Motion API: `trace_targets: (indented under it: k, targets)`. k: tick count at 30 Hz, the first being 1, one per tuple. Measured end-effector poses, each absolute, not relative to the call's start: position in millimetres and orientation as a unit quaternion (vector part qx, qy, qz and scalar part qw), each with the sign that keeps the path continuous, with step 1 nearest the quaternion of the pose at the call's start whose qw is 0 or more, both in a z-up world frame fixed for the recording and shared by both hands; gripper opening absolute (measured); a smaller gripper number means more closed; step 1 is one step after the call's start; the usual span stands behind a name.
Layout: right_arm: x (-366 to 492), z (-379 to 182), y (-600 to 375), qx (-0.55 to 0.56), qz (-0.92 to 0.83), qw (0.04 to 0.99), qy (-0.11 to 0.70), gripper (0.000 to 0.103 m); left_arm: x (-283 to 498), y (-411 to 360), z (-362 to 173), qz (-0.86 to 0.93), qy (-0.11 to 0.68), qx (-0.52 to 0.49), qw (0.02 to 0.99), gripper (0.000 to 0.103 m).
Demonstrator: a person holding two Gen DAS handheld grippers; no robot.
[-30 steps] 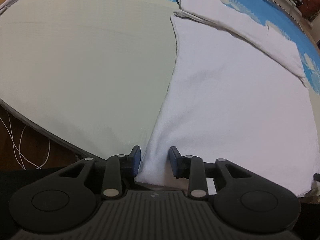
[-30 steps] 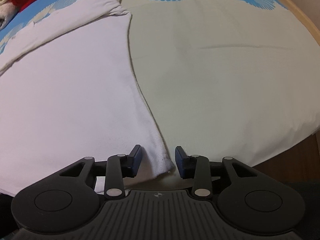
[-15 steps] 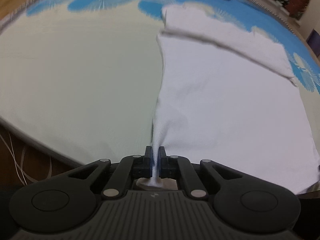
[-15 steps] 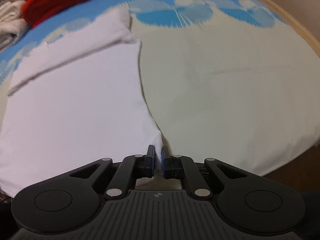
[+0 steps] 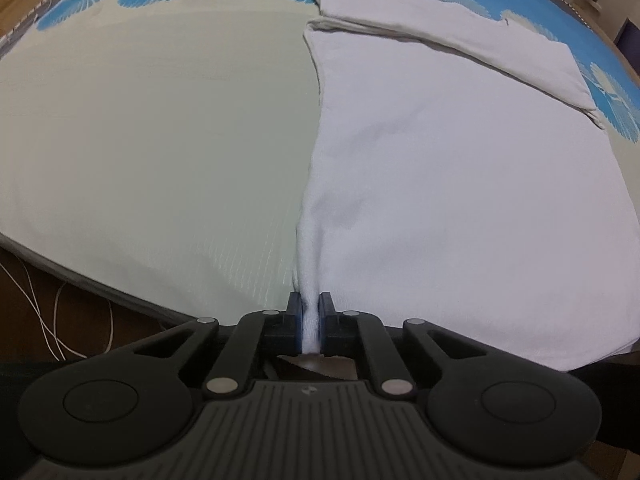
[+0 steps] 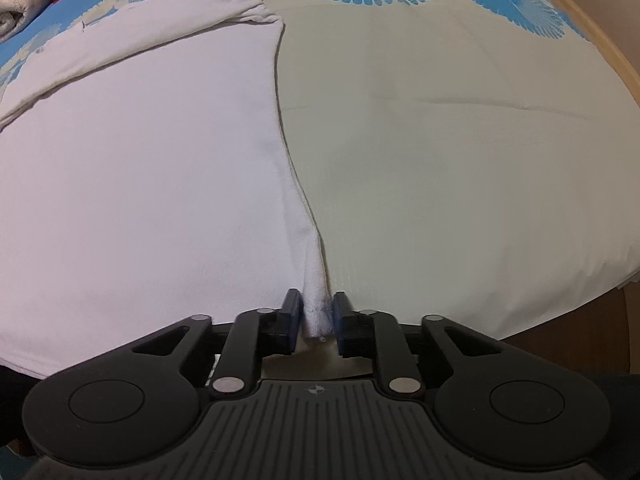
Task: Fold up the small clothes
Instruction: 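Lower both grippers to the hem and close on it, then lift the hem with both grippers and fold it toward the collar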
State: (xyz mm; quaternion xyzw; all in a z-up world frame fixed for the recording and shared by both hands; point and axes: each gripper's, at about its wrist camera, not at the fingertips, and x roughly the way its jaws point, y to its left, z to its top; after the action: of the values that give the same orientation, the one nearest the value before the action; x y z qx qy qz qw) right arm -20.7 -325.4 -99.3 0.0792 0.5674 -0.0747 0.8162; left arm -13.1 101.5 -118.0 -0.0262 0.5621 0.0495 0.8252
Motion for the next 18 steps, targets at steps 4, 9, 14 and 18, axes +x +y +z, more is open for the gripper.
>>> trace_targets:
  k: [4,9,14,18]
  targets:
    - [-25.9,-96.1,-327.6,0.089,-0.079,0.818,0.563,0.009,-10.5,102.3,-118.4,0.051,0.564,-0.028,0.823,0.01]
    - [-26.4,-97.9,-324.7,0.073,-0.078,0.816,0.569,0.011,-11.1,97.2,-122.4,0.044,0.572,-0.009,0.819,0.015]
    - [-24.5,-99.2,-322.3,0.07,-0.078,0.816,0.568,0.011,-11.8,94.2,-123.1,0.042,0.572,0.009,0.819,0.015]
    - [-22.4,-100.7,-322.7,0.073,-0.078,0.816,0.569,0.011,-11.4,93.6,-123.3,0.041,0.572,0.013,0.819,0.015]
